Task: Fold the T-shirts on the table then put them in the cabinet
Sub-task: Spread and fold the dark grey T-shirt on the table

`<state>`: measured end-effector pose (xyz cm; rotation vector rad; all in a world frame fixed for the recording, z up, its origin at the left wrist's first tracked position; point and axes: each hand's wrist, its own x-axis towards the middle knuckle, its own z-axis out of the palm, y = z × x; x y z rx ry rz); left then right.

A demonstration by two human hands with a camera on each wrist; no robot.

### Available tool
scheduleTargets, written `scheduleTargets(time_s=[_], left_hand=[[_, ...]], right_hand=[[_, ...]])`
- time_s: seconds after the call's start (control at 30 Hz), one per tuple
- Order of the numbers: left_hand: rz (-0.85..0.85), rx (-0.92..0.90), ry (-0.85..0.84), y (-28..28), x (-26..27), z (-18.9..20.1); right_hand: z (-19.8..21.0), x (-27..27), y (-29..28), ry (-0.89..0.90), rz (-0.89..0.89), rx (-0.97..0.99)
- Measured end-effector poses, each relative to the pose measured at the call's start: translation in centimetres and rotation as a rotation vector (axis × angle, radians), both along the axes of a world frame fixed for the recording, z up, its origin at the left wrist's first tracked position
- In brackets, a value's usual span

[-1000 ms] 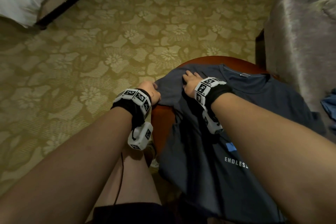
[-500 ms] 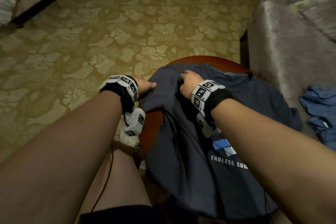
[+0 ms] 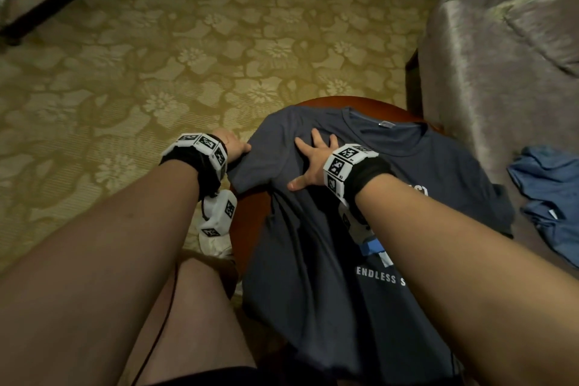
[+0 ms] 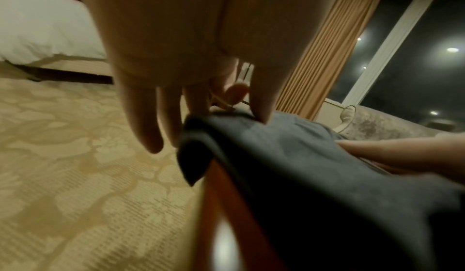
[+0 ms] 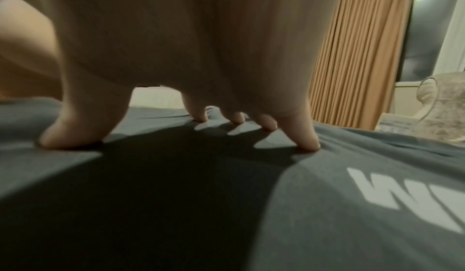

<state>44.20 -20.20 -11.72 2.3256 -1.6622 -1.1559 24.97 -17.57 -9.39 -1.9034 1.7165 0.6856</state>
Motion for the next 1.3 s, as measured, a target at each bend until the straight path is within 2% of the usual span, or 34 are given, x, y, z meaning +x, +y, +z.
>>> scheduleTargets(time_s=[0.1, 0.17, 0.27, 0.4, 0.47, 0.67, 0.83, 1.1, 1.2, 1.3], left_hand=[[0.235, -0.069, 0.298, -0.4, 0.5, -0.2], [0.305, -0.063, 0.364, -0.4, 0.6, -0.2], [0.146, 0.049, 0.260, 0.0, 0.7, -0.7], [0.042, 0.133, 0.331, 0.0, -0.2, -0.7], [-0.004, 0.138, 0.296, -0.1, -0.5, -0.5], [-0.009, -0.005, 0.197, -0.7, -0.4, -0.8], [-0.022, -0.069, 0.204, -1.5, -1.0, -0.4], [-0.170, 0.143, -0.076, -2.0, -0.3, 0.5], [-0.125, 0.139, -0.076, -1.7, 0.9, 0.7], [0.010, 0.092, 0.045, -1.8, 1.7, 0.9]], right_hand=[[-0.2, -0.1, -0.2, -0.014, 0.003, -0.009], [-0.4, -0.1, -0.3, -0.014, 0.001, -0.013], [-0.7, -0.2, -0.3, -0.010, -0.001, -0.015], [-0.7, -0.2, -0.4, -0.014, -0.003, -0.010], [-0.5, -0.2, -0.4, -0.012, -0.004, -0.003], [-0.6, -0.2, -0.4, -0.009, 0.002, -0.013], [-0.6, -0.3, -0.3, -0.036, 0.002, -0.005], [-0.7, -0.3, -0.5, -0.032, 0.008, 0.006], [-0.7, -0.3, -0.4, -0.033, 0.014, -0.002], [-0.6, -0.2, -0.2, -0.030, 0.018, -0.010]])
